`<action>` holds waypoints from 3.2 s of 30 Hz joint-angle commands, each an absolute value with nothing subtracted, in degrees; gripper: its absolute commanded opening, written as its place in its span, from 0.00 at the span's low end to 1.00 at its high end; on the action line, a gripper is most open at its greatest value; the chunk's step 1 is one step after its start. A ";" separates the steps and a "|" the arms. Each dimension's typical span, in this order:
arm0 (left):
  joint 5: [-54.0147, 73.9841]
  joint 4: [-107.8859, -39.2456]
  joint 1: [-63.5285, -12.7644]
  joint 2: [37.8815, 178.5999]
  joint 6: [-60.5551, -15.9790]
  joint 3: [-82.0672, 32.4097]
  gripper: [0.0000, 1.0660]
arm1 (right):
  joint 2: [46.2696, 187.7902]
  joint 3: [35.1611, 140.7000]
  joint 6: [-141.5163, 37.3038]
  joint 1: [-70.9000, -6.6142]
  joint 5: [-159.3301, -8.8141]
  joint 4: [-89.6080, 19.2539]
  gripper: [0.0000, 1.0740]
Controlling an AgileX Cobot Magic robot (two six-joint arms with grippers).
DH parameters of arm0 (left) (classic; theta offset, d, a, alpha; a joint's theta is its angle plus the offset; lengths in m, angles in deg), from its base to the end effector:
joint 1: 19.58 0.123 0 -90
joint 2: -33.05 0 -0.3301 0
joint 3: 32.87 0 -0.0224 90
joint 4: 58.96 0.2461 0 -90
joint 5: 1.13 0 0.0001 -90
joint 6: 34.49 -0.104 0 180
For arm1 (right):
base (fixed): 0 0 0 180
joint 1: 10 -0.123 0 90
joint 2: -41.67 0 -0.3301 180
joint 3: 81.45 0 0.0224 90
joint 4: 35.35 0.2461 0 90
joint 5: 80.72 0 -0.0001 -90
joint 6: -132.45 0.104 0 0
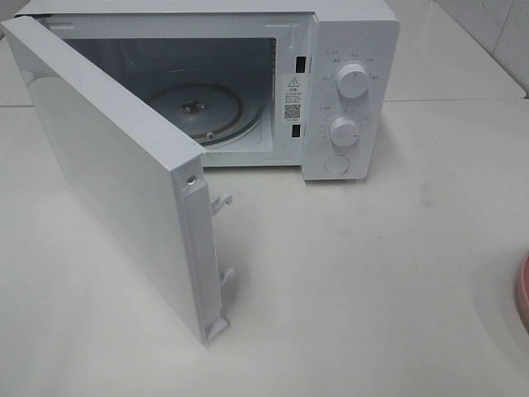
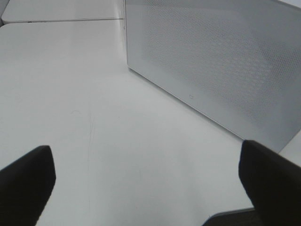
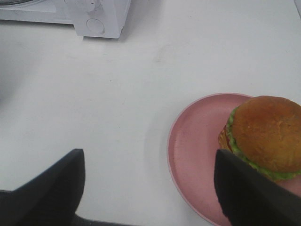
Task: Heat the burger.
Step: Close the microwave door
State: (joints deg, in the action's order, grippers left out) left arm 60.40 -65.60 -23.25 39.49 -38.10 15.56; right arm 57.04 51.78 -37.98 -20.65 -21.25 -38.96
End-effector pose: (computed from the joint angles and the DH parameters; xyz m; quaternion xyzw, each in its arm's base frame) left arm -0.0475 -0.0076 0.2741 0.0572 0.8465 -0.0581 0.5260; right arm -0.0213 -0.0098 0.2909 -0.0090 0.8725 0.0546 0.4855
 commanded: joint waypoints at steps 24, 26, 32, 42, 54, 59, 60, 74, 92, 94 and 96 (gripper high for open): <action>60.29 -66.00 -23.08 39.20 -37.81 15.79 0.92 | 46.61 48.80 -40.27 -14.35 -23.71 -35.98 0.70; 60.29 -66.00 -23.08 39.20 -37.81 15.79 0.92 | 46.61 48.80 -40.27 -14.35 -23.71 -35.98 0.70; 60.29 -66.00 -23.08 39.20 -37.81 15.79 0.92 | 46.61 48.80 -40.27 -14.35 -23.71 -35.98 0.70; 60.29 -66.00 -23.08 39.20 -37.81 15.79 0.92 | 46.61 48.80 -40.27 -14.35 -23.71 -35.98 0.70; 60.29 -66.00 -23.08 39.20 -37.58 15.79 0.92 | 46.61 48.80 -40.27 -14.35 -23.71 -35.98 0.70; 59.43 -68.58 -23.08 39.43 -37.64 15.34 0.91 | 46.61 48.80 -40.27 -14.35 -23.71 -35.98 0.70; 58.29 -68.98 -23.08 40.35 -37.64 14.48 0.88 | 46.61 48.80 -40.27 -14.35 -23.71 -35.98 0.70; 44.08 -67.66 -23.08 56.85 -37.81 14.48 0.21 | 46.61 48.80 -40.27 -14.35 -23.77 -35.98 0.70; -4.74 -76.09 -23.08 77.19 -46.57 31.95 0.00 | 46.61 48.80 -40.27 -14.35 -23.77 -35.98 0.70; -6.97 -76.09 -23.08 78.50 -46.35 32.41 0.00 | 46.61 48.80 -40.27 -14.35 -23.77 -35.98 0.70; -15.91 -74.60 -23.08 83.95 -45.14 32.58 0.00 | 46.61 48.80 -40.27 -14.35 -23.77 -35.98 0.70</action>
State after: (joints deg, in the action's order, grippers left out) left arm -8.46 -75.40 -23.25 80.97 -46.00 32.47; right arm 48.16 48.91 -39.53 -14.58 -22.97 -36.15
